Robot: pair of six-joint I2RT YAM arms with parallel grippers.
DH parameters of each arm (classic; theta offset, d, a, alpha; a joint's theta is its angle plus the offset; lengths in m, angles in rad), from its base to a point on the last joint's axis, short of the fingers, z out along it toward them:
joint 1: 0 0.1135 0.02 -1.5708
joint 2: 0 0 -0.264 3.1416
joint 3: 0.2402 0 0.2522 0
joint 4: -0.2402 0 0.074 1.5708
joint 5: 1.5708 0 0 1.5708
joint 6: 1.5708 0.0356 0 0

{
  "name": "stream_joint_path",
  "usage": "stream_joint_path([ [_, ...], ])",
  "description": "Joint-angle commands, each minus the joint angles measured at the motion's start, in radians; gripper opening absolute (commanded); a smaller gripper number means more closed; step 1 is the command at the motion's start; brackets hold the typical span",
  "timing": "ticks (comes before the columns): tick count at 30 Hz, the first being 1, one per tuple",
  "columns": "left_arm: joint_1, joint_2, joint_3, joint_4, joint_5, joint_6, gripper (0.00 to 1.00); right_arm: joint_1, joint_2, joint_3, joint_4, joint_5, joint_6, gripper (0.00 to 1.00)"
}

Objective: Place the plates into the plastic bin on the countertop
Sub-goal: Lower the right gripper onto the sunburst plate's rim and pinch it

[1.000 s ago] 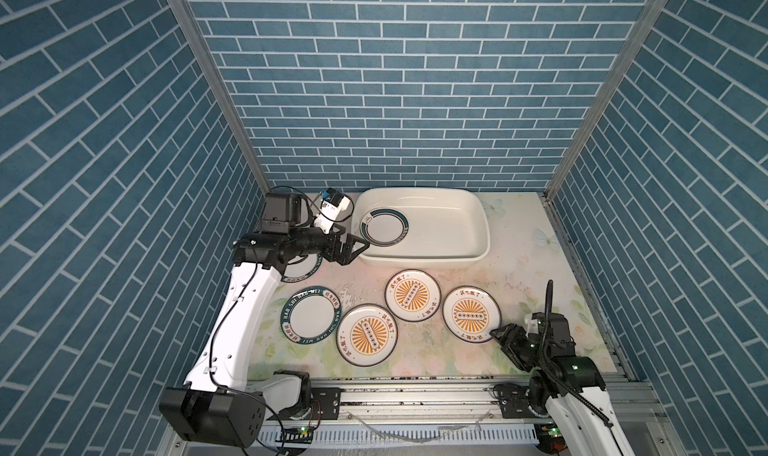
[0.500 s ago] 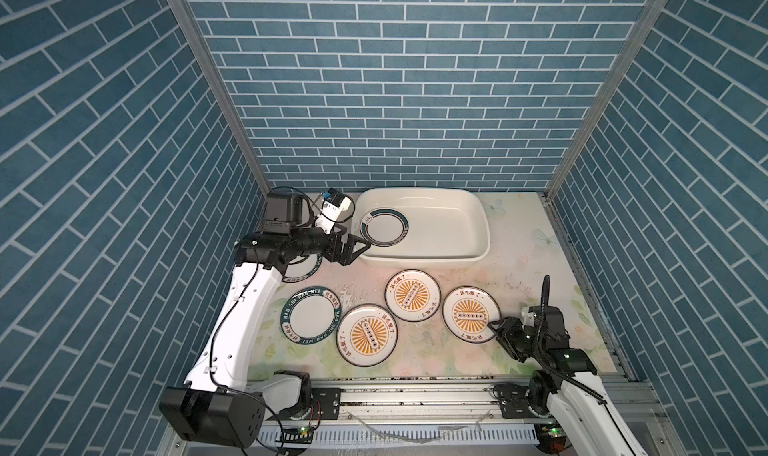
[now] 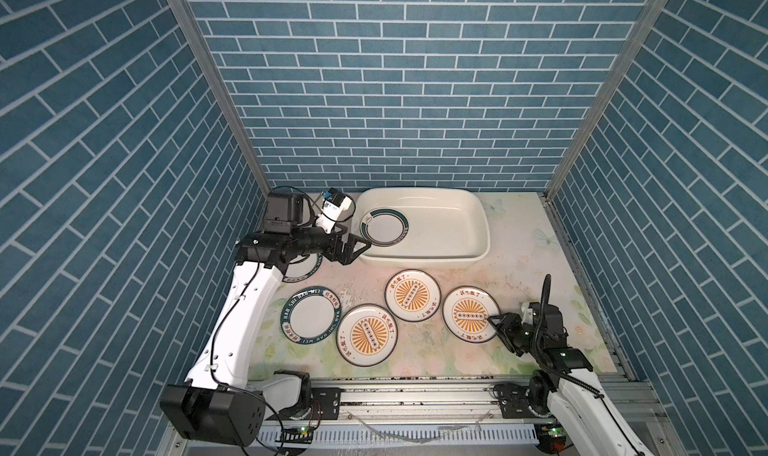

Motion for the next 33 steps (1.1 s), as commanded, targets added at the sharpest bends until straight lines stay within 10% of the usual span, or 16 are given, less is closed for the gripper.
stream_joint_path([
  [1,-0.006,0.000,-0.020,0.016,0.010,0.007,1.00,-0.006,-0.001,-0.079,-0.041,0.026,0.030,0.46],
  [22,-0.007,-0.005,-0.024,0.026,0.016,0.007,1.00,-0.021,0.304,-0.023,0.075,0.035,-0.065,0.29],
  [33,-0.007,-0.013,-0.036,0.035,0.020,-0.006,1.00,-0.024,0.218,-0.011,-0.021,0.081,-0.098,0.23],
])
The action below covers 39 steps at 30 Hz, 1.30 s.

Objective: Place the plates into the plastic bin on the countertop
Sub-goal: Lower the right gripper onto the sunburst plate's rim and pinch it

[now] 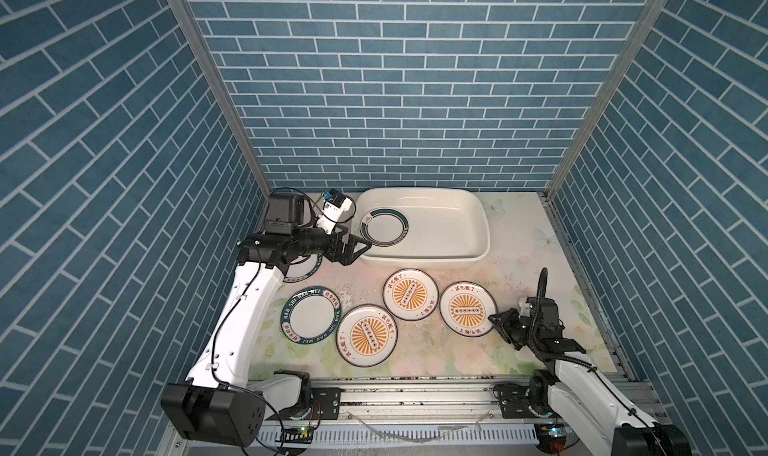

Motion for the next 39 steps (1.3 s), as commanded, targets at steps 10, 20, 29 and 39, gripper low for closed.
stream_joint_path([
  [10,-0.007,-0.018,-0.019,0.021,0.016,-0.010,0.99,-0.009,-0.121,-0.031,-0.236,0.074,-0.029,0.22],
  [20,-0.007,-0.023,-0.025,0.029,0.016,-0.016,0.99,-0.012,0.023,-0.013,-0.129,0.067,-0.030,0.23],
  [29,-0.007,-0.031,-0.033,0.037,0.019,-0.021,1.00,-0.019,0.028,-0.029,-0.114,0.084,-0.019,0.16],
  [39,-0.007,-0.039,-0.033,0.040,0.021,-0.027,1.00,-0.027,-0.080,-0.026,-0.195,0.091,-0.025,0.08],
])
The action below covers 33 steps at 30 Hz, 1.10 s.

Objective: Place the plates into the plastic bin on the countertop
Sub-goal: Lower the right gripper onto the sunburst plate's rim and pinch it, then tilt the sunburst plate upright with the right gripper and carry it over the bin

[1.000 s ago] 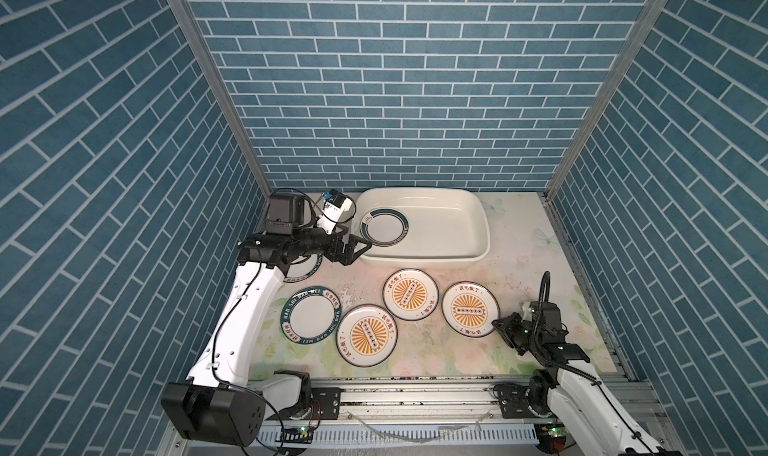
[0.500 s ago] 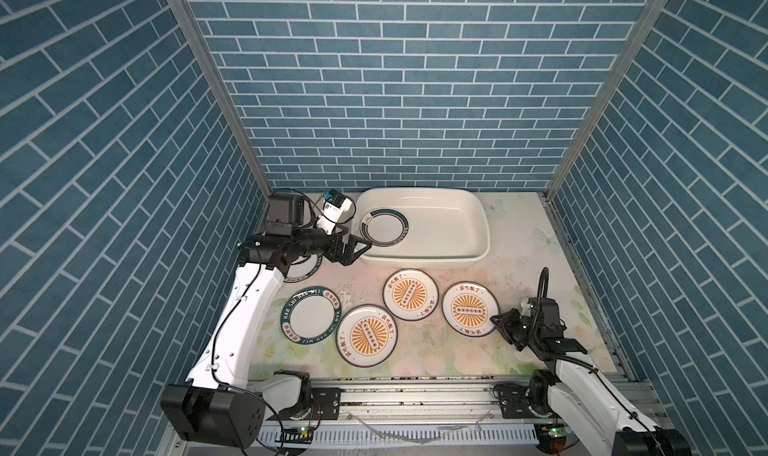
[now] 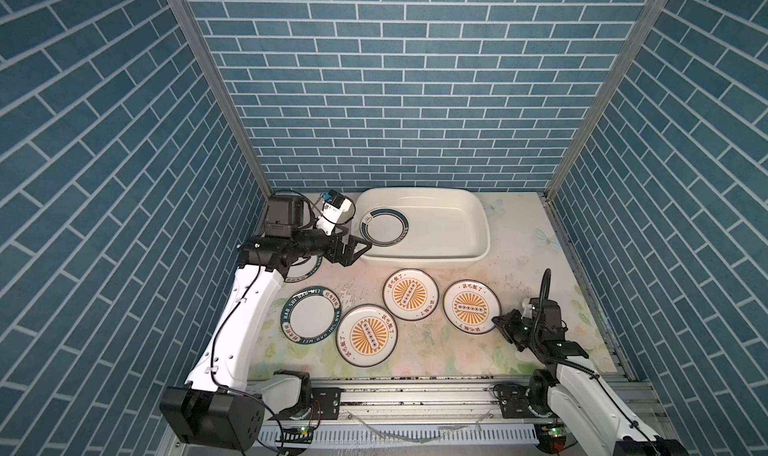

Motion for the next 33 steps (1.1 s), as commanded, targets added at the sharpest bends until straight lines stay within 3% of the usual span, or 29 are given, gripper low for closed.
stream_joint_path([
  [1,-0.007,-0.019,-0.008,0.011,0.015,-0.004,1.00,-0.009,-0.021,-0.020,-0.151,0.068,-0.005,0.07],
  [8,-0.007,-0.023,-0.008,0.012,0.011,-0.007,1.00,-0.010,-0.086,0.008,-0.196,0.036,-0.011,0.00],
  [23,-0.008,-0.025,-0.001,0.018,0.012,-0.009,0.99,-0.012,-0.208,0.139,-0.313,-0.015,-0.049,0.00],
  [33,-0.008,-0.005,0.032,0.014,0.025,-0.024,1.00,-0.011,-0.238,0.244,-0.482,-0.045,-0.126,0.00],
])
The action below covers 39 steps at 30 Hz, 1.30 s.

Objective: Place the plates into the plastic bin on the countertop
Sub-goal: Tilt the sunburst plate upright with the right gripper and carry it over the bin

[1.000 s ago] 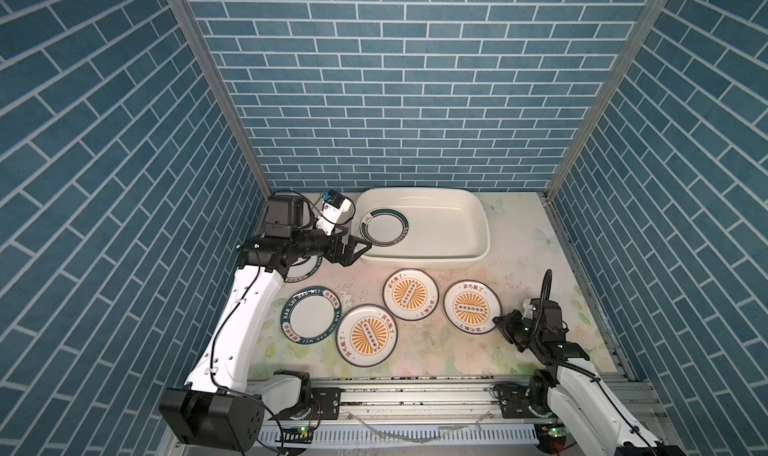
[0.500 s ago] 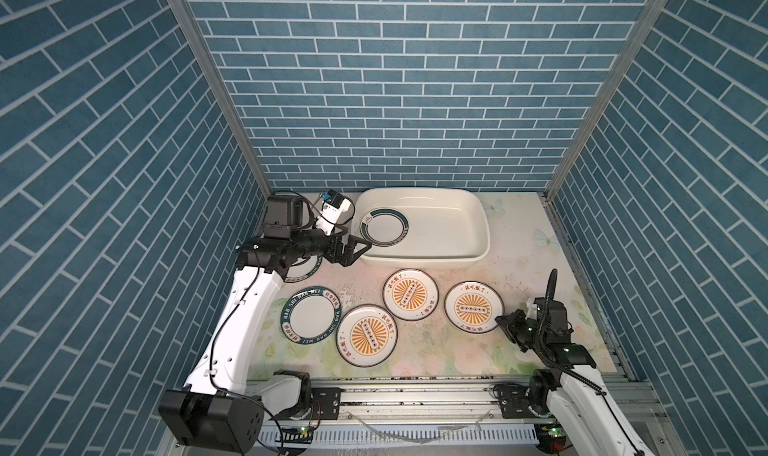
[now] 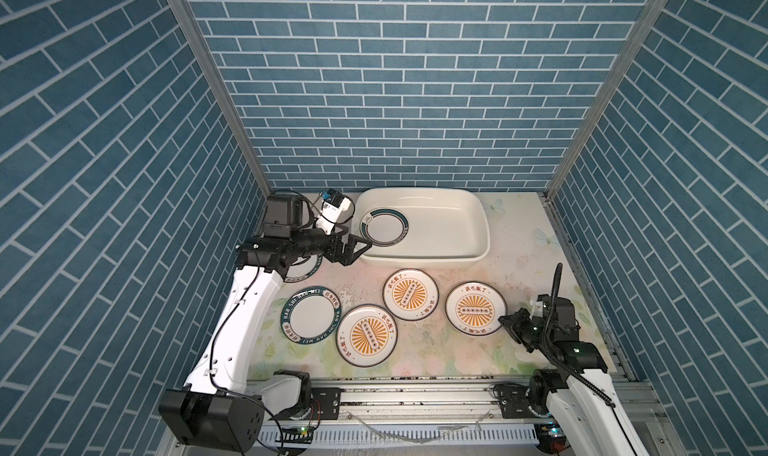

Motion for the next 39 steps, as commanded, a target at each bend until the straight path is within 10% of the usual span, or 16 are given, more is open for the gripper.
stream_joint_path([
  [1,-0.007,-0.002,0.023,0.007,0.012,-0.006,0.99,-0.004,-0.022,0.058,-0.080,-0.032,-0.063,0.00],
  [24,-0.006,-0.031,-0.006,-0.028,-0.060,0.036,1.00,-0.005,0.056,0.336,-0.295,-0.108,-0.206,0.00],
  [39,-0.004,0.021,0.090,-0.121,-0.190,0.153,1.00,-0.003,0.433,0.725,-0.219,-0.145,-0.238,0.00],
])
